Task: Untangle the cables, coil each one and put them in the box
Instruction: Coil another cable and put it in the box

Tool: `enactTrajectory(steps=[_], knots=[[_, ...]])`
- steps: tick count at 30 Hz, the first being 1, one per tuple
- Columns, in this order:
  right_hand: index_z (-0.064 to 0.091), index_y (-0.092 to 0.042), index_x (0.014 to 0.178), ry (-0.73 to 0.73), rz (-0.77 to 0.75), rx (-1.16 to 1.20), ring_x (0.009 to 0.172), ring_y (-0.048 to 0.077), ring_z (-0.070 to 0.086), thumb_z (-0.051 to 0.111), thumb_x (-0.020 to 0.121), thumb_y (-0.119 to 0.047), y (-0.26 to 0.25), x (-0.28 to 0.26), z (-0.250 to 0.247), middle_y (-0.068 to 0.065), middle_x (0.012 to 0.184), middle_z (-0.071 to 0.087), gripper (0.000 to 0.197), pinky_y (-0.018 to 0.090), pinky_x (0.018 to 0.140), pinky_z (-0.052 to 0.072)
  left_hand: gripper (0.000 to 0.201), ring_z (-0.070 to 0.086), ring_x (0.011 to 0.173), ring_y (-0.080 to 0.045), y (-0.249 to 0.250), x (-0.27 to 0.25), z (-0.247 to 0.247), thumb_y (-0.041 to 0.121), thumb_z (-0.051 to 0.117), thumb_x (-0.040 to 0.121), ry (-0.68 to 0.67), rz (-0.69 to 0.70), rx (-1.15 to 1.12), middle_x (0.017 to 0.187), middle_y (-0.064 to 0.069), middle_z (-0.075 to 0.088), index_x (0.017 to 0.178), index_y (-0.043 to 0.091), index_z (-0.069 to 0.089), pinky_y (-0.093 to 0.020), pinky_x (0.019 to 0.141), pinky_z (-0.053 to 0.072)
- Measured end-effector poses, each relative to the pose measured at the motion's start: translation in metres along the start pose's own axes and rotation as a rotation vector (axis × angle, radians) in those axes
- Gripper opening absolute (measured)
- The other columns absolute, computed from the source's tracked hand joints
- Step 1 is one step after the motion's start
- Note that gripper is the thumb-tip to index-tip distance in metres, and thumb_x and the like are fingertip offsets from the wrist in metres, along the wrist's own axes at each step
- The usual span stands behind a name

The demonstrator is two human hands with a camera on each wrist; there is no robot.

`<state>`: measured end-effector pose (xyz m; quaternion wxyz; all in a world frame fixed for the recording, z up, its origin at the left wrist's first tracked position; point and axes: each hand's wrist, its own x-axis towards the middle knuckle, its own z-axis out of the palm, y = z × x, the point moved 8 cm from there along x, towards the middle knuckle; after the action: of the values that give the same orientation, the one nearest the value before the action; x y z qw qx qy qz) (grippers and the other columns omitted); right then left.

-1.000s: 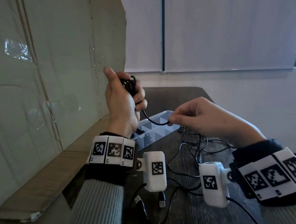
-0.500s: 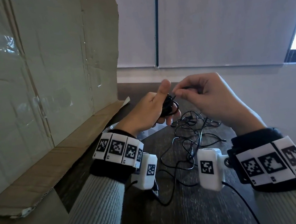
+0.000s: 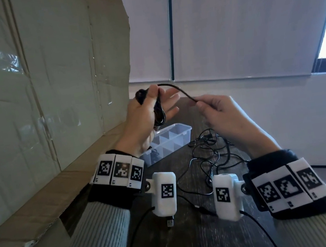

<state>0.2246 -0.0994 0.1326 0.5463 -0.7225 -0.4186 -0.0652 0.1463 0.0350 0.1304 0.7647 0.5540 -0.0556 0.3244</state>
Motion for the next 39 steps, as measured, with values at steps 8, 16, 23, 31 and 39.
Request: enactTrajectory(steps=[8, 16, 23, 31, 39], knots=[[0.069, -0.02, 0.115, -0.535, 0.006, -0.263, 0.046, -0.001, 0.043, 0.048, 0.101, -0.021, -0.001, -0.025, 0.059, -0.014, 0.053, 0.048, 0.025, 0.01, 0.051, 0.033, 0.024, 0.057, 0.053, -0.011, 0.012, 0.001, -0.016, 0.029, 0.038, 0.102, 0.124, 0.091, -0.186, 0.058, 0.002, 0.053, 0.085, 0.014, 0.046, -0.035, 0.052, 0.056], [0.075, -0.022, 0.085, -0.515, -0.05, -0.312, 0.045, 0.009, 0.028, 0.056, 0.097, -0.025, -0.019, -0.028, 0.04, -0.011, 0.047, 0.04, 0.022, 0.018, 0.049, 0.031, 0.039, 0.034, 0.037, -0.007, 0.013, 0.001, -0.031, 0.04, 0.049, 0.096, 0.194, 0.188, 0.348, 0.046, 0.005, 0.044, 0.069, 0.012, 0.056, -0.017, 0.035, 0.024], [0.075, -0.023, 0.073, -0.286, -0.084, -0.258, 0.04, 0.005, 0.036, 0.071, 0.086, -0.023, -0.02, -0.018, 0.019, -0.007, 0.046, 0.052, 0.013, 0.013, 0.048, 0.031, 0.062, 0.055, 0.042, -0.015, -0.004, -0.006, 0.005, 0.059, 0.04, 0.09, -0.09, 0.242, 1.017, 0.045, -0.001, 0.06, 0.048, 0.015, 0.054, -0.027, 0.058, 0.048], [0.069, -0.004, 0.087, -0.193, -0.076, 0.061, 0.047, -0.001, 0.052, 0.073, 0.083, -0.008, -0.019, -0.015, 0.0, -0.01, 0.049, 0.061, 0.007, 0.01, 0.058, 0.042, 0.057, 0.042, 0.043, -0.01, -0.028, -0.02, 0.025, 0.054, 0.037, 0.093, -0.391, -0.062, 0.836, 0.052, -0.006, 0.047, 0.064, 0.008, 0.055, -0.017, 0.048, 0.038], [0.061, -0.017, 0.084, -0.112, 0.083, 0.319, 0.051, 0.007, 0.041, 0.06, 0.093, -0.017, -0.007, -0.012, -0.01, -0.008, 0.061, 0.05, 0.009, 0.028, 0.05, 0.053, 0.029, 0.037, 0.054, -0.012, -0.008, -0.019, 0.03, 0.029, 0.052, 0.09, -0.387, -0.009, 0.462, 0.055, 0.002, 0.033, 0.068, 0.014, 0.041, -0.018, 0.056, 0.038]])
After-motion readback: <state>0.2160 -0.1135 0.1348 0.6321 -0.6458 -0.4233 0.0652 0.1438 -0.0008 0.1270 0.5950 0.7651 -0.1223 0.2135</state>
